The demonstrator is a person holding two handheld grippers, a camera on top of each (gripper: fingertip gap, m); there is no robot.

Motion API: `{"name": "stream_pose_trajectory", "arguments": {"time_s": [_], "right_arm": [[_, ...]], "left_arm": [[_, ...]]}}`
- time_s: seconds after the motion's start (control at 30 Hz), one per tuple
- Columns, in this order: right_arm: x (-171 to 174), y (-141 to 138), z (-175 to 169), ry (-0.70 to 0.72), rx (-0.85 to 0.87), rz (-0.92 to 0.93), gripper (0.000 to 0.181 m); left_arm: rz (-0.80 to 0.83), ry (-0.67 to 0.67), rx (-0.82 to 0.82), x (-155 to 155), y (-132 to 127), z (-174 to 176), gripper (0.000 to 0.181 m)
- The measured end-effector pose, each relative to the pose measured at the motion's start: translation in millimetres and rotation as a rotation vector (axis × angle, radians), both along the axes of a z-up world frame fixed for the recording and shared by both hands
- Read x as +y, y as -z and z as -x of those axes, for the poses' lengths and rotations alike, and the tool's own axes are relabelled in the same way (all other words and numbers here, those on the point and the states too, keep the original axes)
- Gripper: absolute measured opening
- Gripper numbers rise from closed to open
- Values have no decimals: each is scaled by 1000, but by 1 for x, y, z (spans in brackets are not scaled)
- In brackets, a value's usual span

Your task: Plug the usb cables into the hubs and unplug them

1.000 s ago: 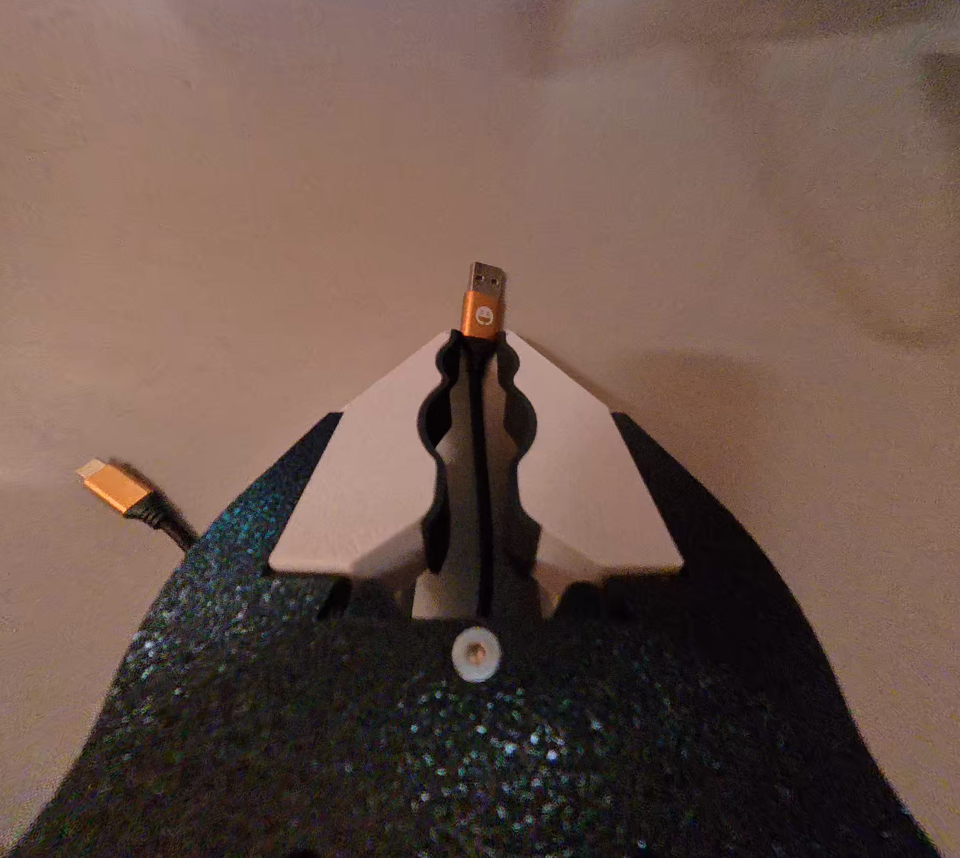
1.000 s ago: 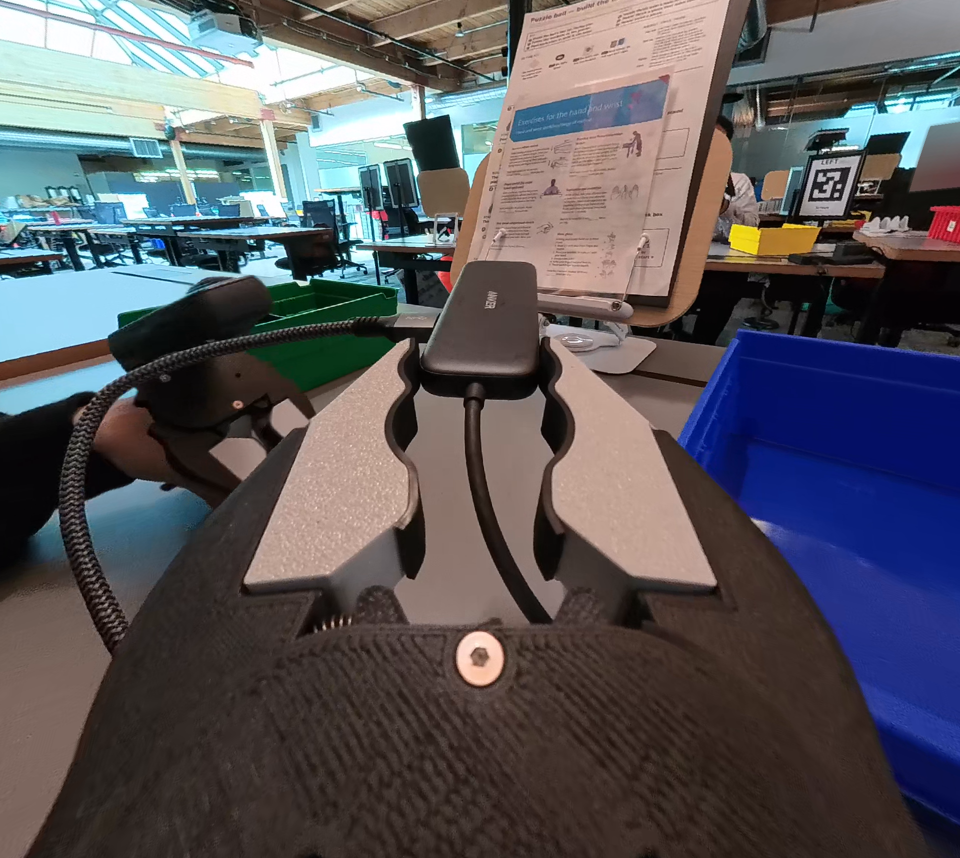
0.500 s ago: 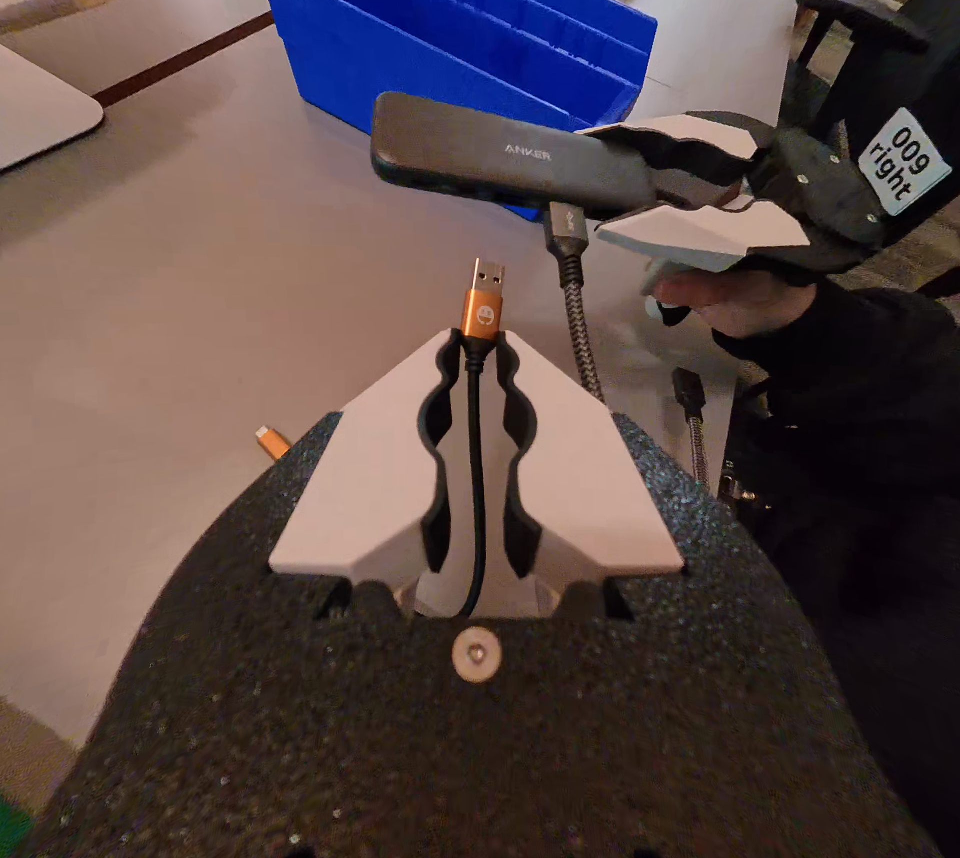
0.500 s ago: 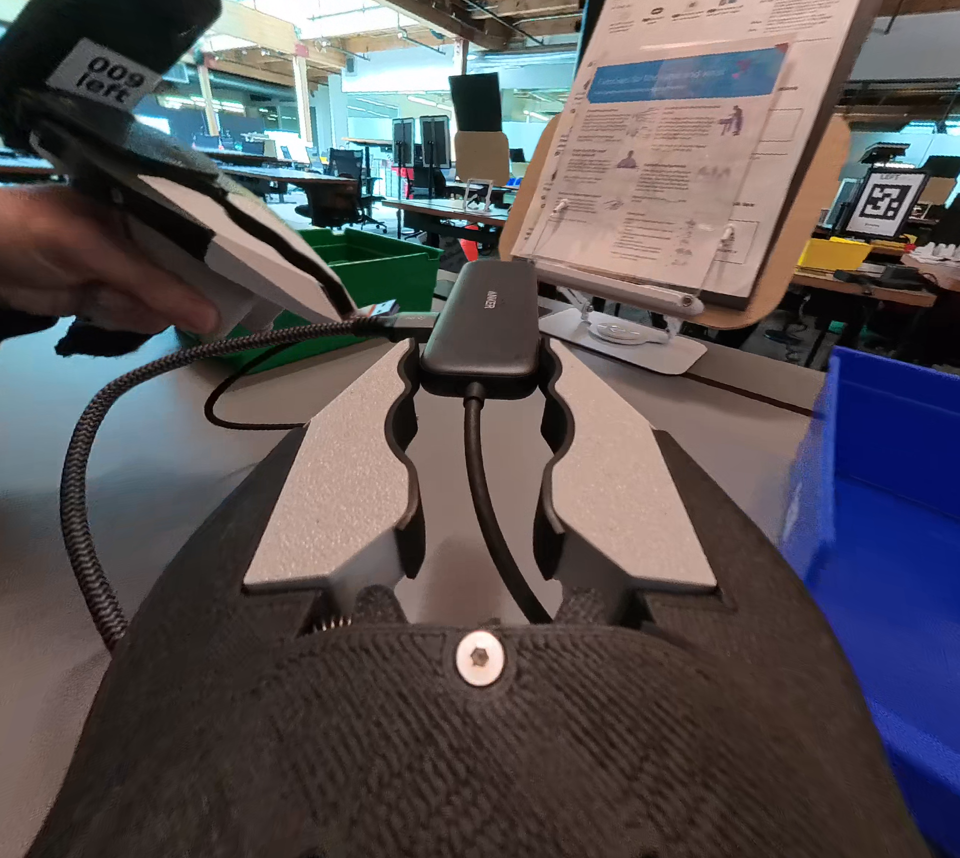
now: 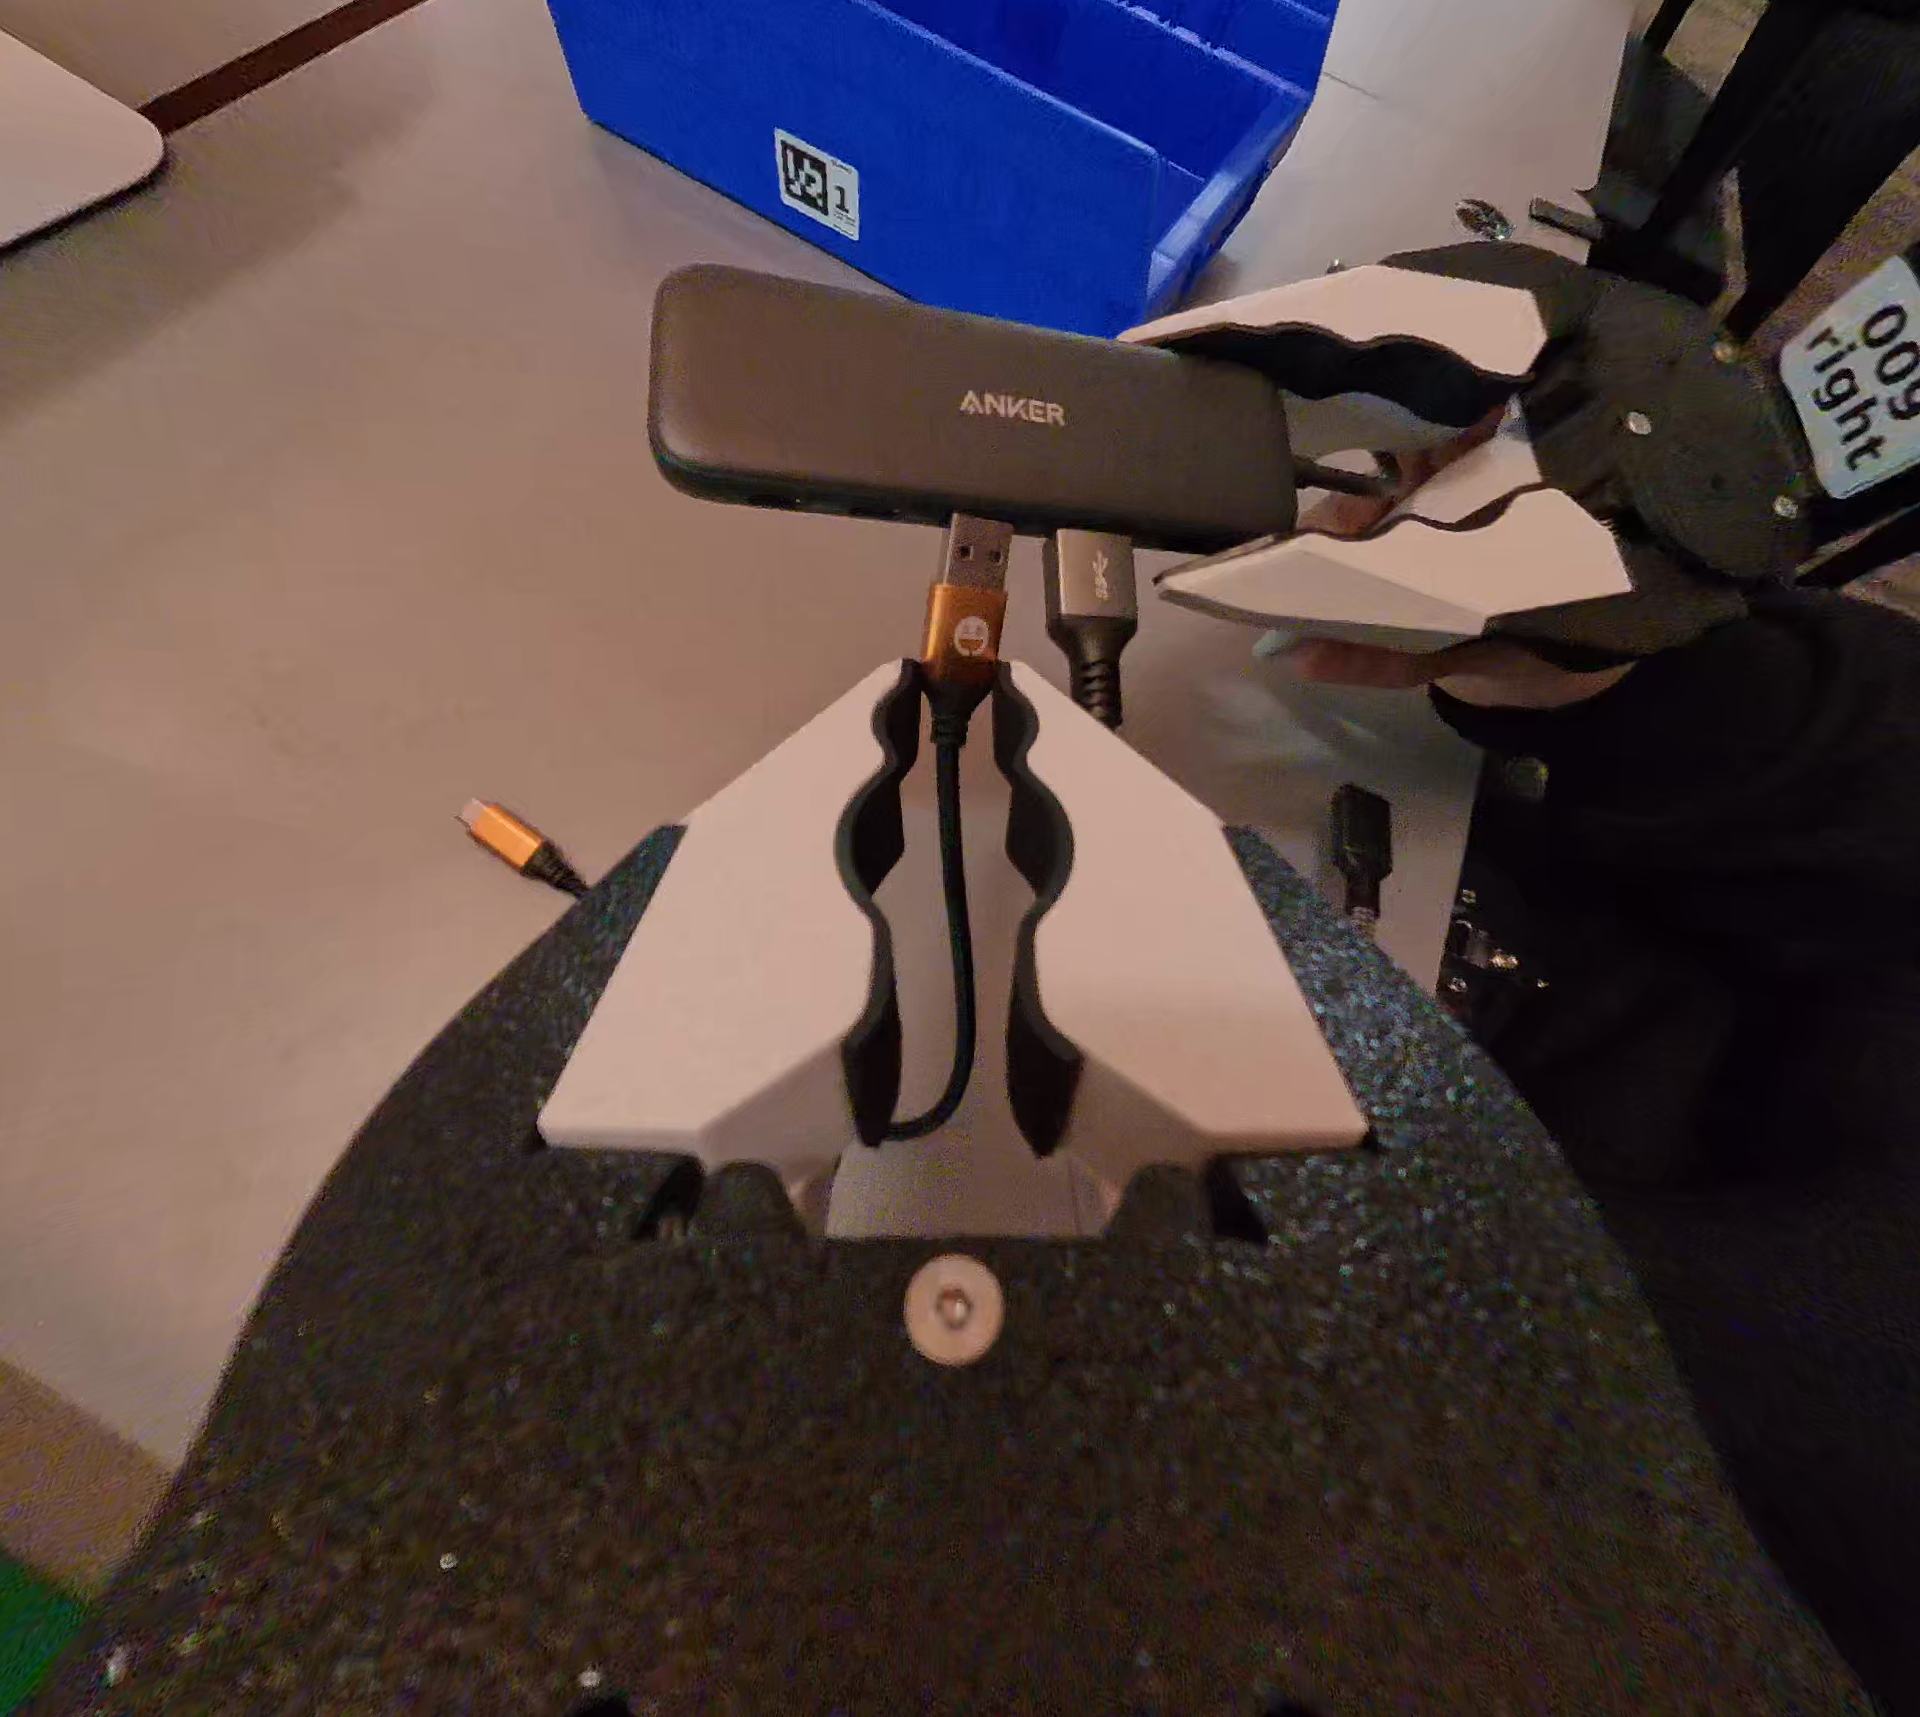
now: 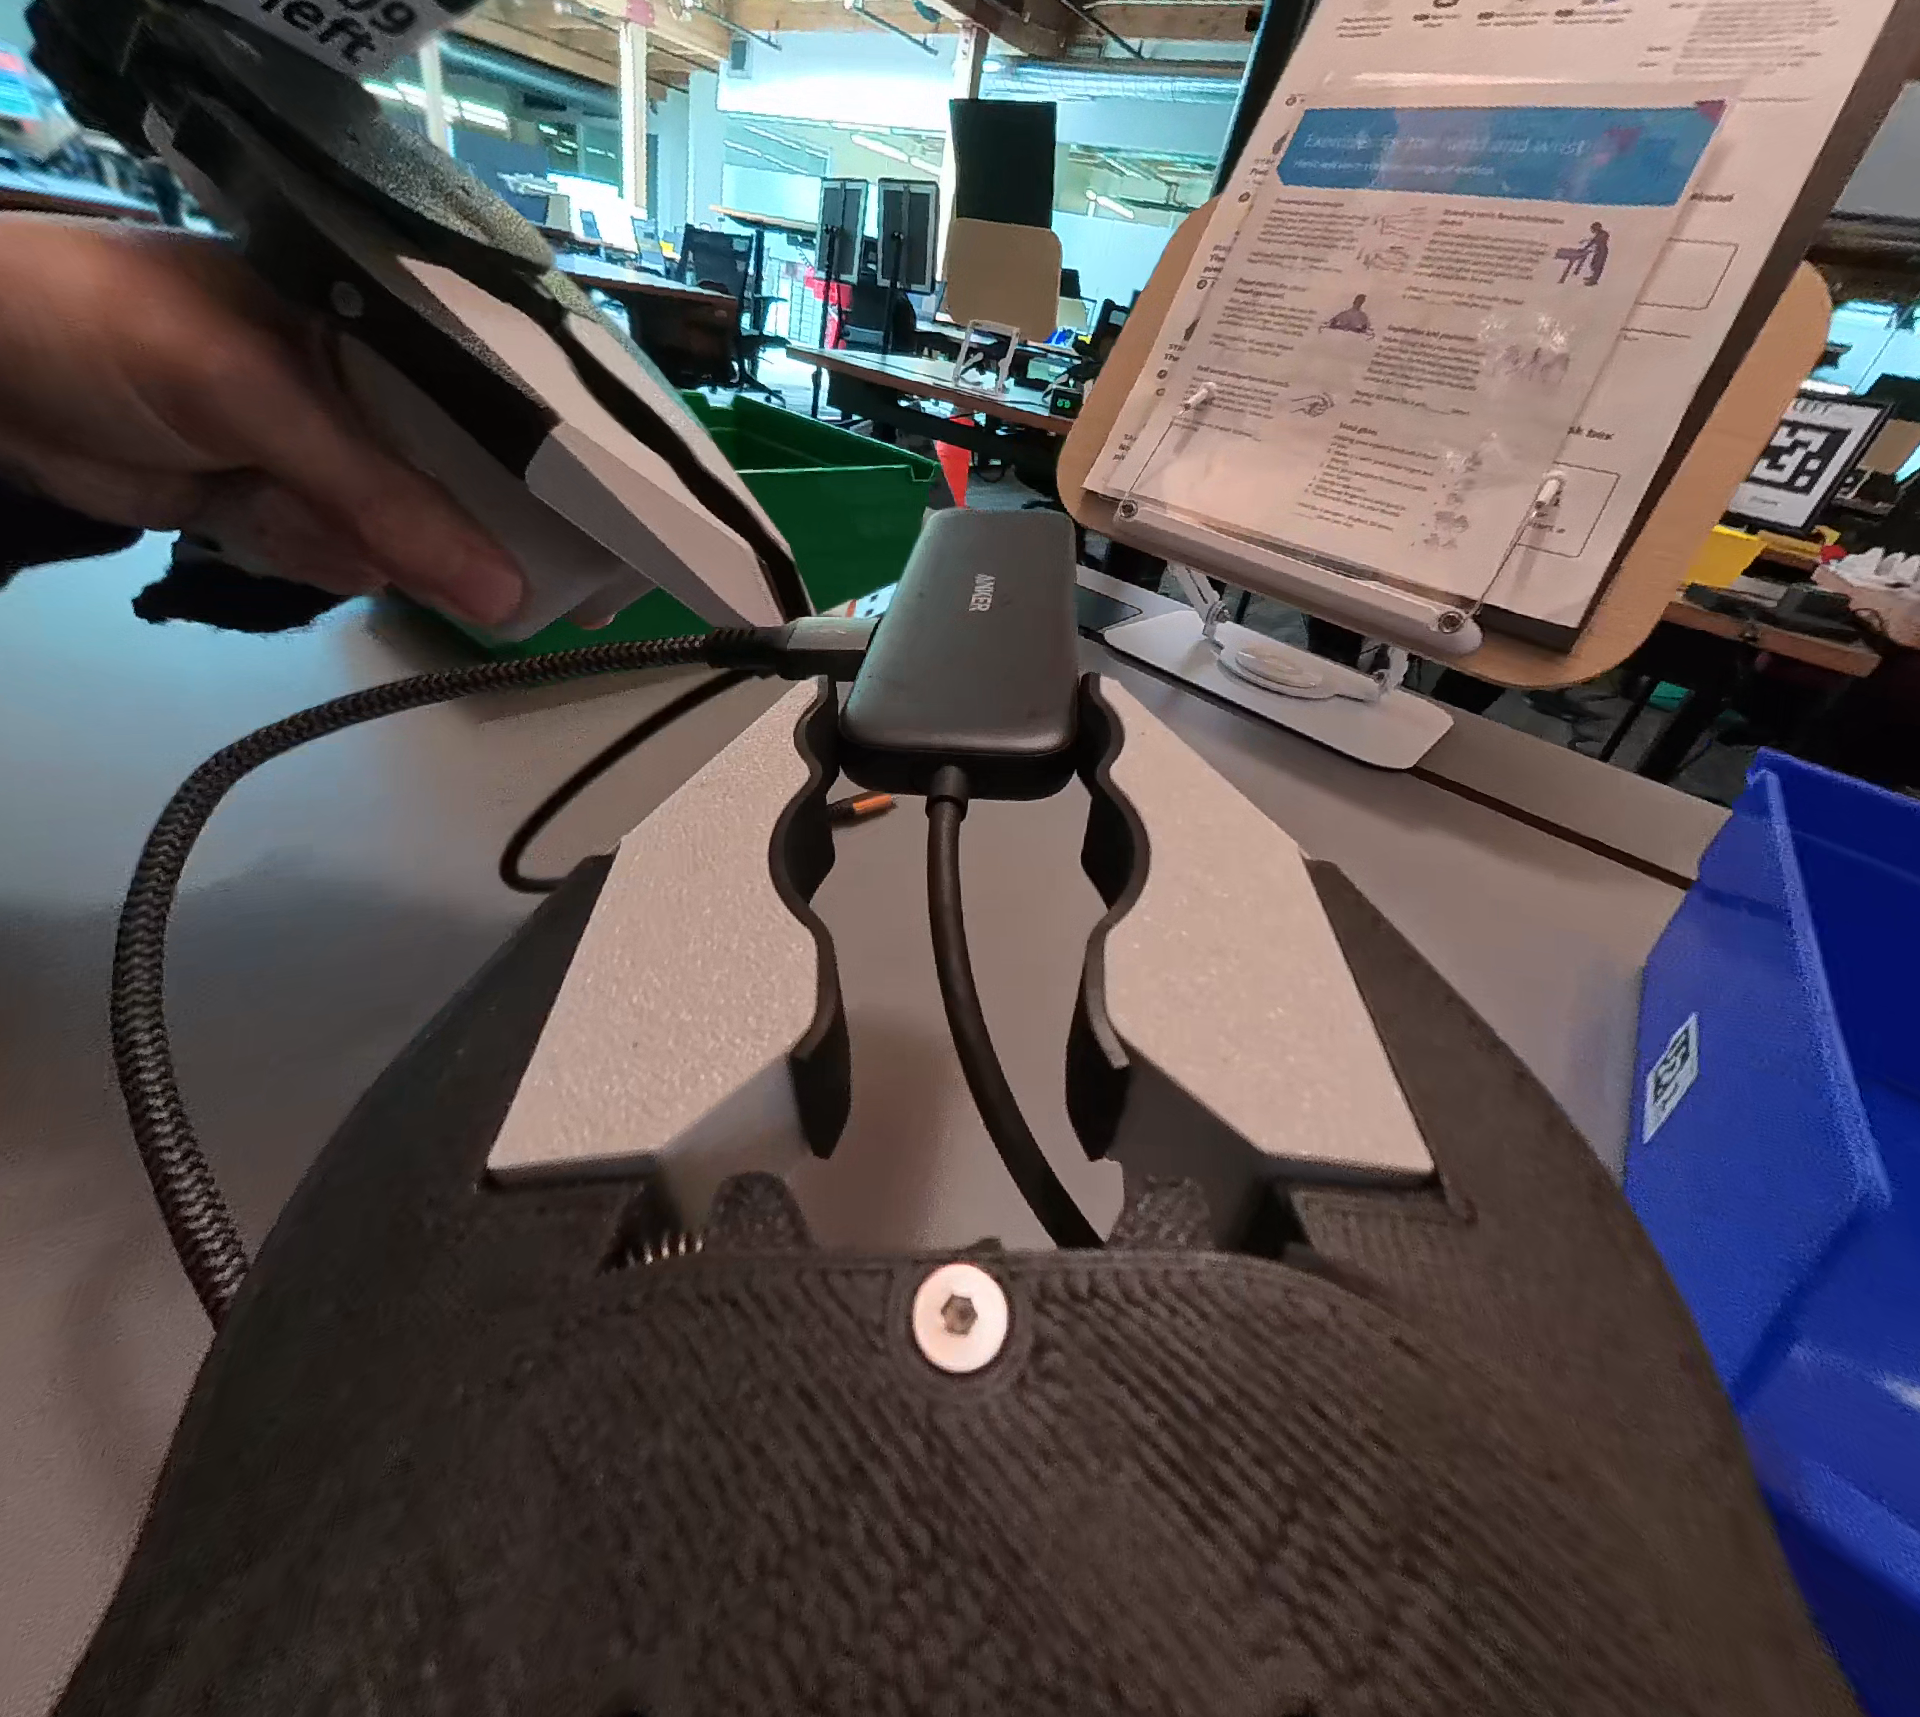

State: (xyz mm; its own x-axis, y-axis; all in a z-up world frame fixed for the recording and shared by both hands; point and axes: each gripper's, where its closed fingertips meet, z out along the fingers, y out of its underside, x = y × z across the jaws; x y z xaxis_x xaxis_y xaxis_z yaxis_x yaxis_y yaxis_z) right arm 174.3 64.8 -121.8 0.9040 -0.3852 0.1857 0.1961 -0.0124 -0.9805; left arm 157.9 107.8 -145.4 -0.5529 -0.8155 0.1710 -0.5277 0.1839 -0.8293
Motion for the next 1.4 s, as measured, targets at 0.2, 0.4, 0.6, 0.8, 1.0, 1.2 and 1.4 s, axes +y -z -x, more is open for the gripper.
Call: {"name": "stream_pose_trajectory", "arguments": {"time_s": [0.2, 0.4, 0.6, 0.8, 1.0, 1.2, 1.4], "right_arm": [[1, 0, 0, 64, -116, 68, 45], [2, -1, 4, 80, -234, 116, 45], [5, 3, 7, 63, -241, 123, 45], [-7, -3, -7, 102, -152, 64, 45], [-1, 0, 0, 75, -162, 81, 45], [-2, 0, 0, 80, -213, 110, 45], [0, 4, 0, 89, -241, 151, 45]], "left_arm": [[27, 8, 28, 0, 3, 1, 12], [106, 25, 58, 0, 6, -2, 12], [174, 50, 74, 1, 4, 0, 12], [163, 41, 33, 2, -3, -1, 12], [158, 47, 45, -2, 1, -2, 12], [180, 47, 57, -2, 2, -3, 12], [196, 61, 23, -2, 0, -6, 12]]}}
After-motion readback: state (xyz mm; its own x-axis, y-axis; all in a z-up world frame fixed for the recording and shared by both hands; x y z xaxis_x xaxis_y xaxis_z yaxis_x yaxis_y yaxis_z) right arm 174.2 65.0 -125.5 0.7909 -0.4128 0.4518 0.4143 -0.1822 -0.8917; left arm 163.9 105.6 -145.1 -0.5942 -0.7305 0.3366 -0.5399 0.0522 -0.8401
